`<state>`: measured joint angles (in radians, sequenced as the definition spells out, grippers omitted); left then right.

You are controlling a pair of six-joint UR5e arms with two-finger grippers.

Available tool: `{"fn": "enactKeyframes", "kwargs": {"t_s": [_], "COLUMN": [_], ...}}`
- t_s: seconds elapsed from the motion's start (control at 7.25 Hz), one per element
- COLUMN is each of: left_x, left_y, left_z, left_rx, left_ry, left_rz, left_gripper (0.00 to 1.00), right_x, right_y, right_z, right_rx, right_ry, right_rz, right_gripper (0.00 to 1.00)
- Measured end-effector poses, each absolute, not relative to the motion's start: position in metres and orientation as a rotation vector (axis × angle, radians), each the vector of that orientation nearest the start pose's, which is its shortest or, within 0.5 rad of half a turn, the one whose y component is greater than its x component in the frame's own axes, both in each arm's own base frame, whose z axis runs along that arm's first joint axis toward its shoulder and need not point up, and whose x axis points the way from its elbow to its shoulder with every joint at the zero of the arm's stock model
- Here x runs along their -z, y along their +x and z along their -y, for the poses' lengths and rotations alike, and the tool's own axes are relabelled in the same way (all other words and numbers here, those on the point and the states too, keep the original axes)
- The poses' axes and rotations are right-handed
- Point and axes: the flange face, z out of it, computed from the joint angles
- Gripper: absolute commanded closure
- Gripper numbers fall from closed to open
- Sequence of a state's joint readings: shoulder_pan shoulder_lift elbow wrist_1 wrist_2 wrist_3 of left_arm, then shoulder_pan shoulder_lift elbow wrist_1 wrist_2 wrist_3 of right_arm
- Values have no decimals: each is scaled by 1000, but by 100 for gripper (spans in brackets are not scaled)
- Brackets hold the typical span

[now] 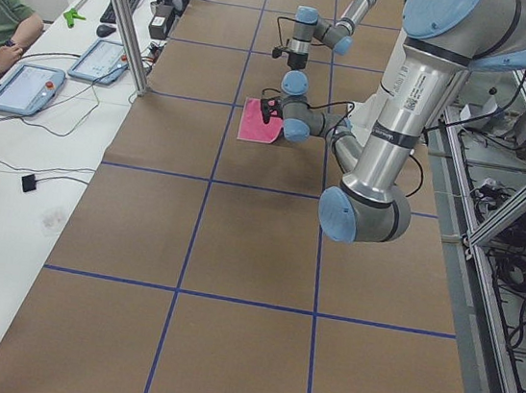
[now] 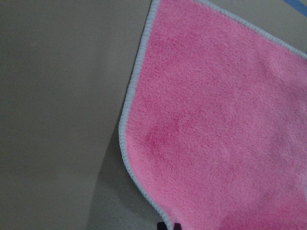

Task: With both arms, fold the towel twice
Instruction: 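Lift both towel edges and fold them toward the robot over the near half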

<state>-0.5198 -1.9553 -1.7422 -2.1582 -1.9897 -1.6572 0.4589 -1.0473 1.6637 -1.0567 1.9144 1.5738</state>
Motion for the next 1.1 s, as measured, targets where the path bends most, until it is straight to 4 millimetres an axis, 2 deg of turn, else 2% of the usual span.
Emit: {"fn": "enactKeyframes", "kwargs": {"t_s": [0.28, 0.55, 1.1], "left_x": [-288, -294, -297], "left_y": [486, 486, 495], "left_z": [404, 418, 446], "left_rx": [316, 337, 371], "left_ry": [-103, -95, -86], "left_rz": [-1189, -1175, -1156], "left_gripper": [100, 100, 100], "right_x": [-245, -241, -246], "right_y": [-553, -562, -557], "right_z": [396, 420, 448], "right_rx": [-233, -256, -294], "right_ry": [-38, -26, -7], "right_rz": [1160, 1147, 1129], "right_gripper": [100, 100, 100]}}
